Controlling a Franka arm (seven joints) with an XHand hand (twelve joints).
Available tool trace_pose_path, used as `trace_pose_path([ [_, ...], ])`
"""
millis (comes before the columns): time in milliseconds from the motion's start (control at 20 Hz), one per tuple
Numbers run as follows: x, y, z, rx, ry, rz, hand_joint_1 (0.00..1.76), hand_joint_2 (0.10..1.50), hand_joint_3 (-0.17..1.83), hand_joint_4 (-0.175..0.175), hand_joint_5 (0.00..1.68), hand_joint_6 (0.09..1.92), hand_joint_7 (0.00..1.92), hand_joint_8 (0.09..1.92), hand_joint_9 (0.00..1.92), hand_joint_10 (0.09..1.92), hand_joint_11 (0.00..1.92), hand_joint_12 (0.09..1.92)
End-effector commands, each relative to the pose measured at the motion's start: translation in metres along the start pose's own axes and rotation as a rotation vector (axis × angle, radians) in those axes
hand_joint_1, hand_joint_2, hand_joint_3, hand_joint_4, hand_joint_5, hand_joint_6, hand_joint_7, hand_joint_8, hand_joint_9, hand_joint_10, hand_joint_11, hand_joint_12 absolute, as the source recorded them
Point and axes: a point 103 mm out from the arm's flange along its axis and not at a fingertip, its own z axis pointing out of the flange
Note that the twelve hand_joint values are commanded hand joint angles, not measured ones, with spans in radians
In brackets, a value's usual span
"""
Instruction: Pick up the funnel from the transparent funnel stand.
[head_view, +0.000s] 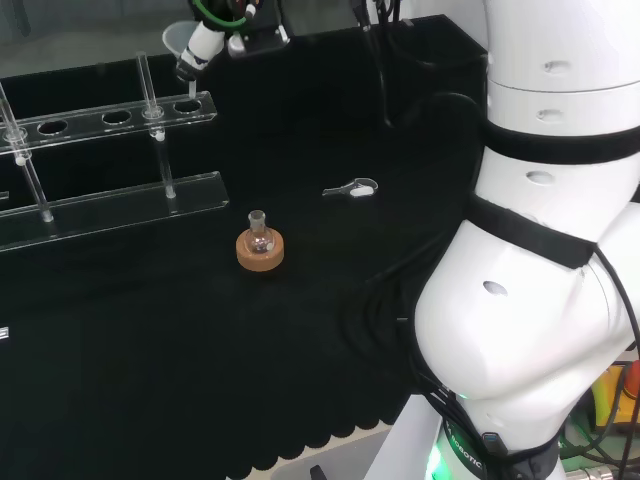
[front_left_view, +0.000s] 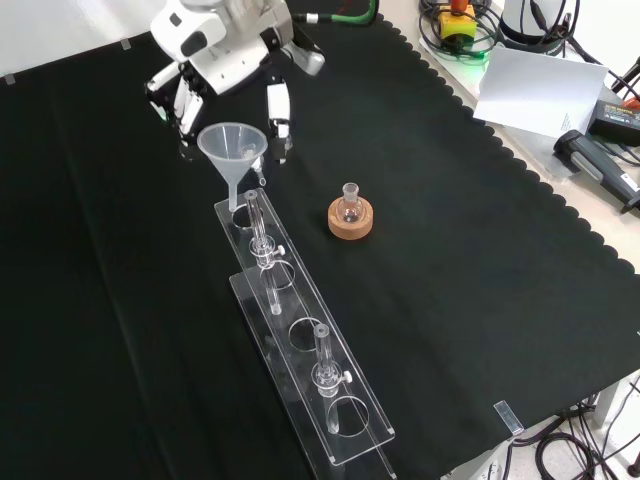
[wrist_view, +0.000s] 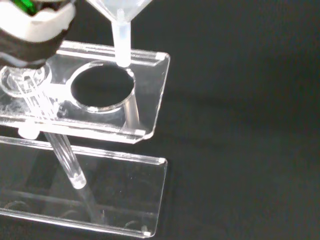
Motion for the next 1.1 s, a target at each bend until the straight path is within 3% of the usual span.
trace_pose_path([
  [50, -0.010, -0.008, -0.019, -0.015, -0.044, 0.019, 0.81, 0.56, 0.57, 0.014, 0.65, 0.51, 1.00, 0.46, 0.79, 0.41, 0.00, 1.48],
  [1100, -0.034, -0.039, -0.030, -0.001, -0.052, 0.036, 0.81, 0.56, 0.57, 0.018, 0.66, 0.56, 1.01, 0.47, 0.80, 0.41, 0.00, 1.48],
])
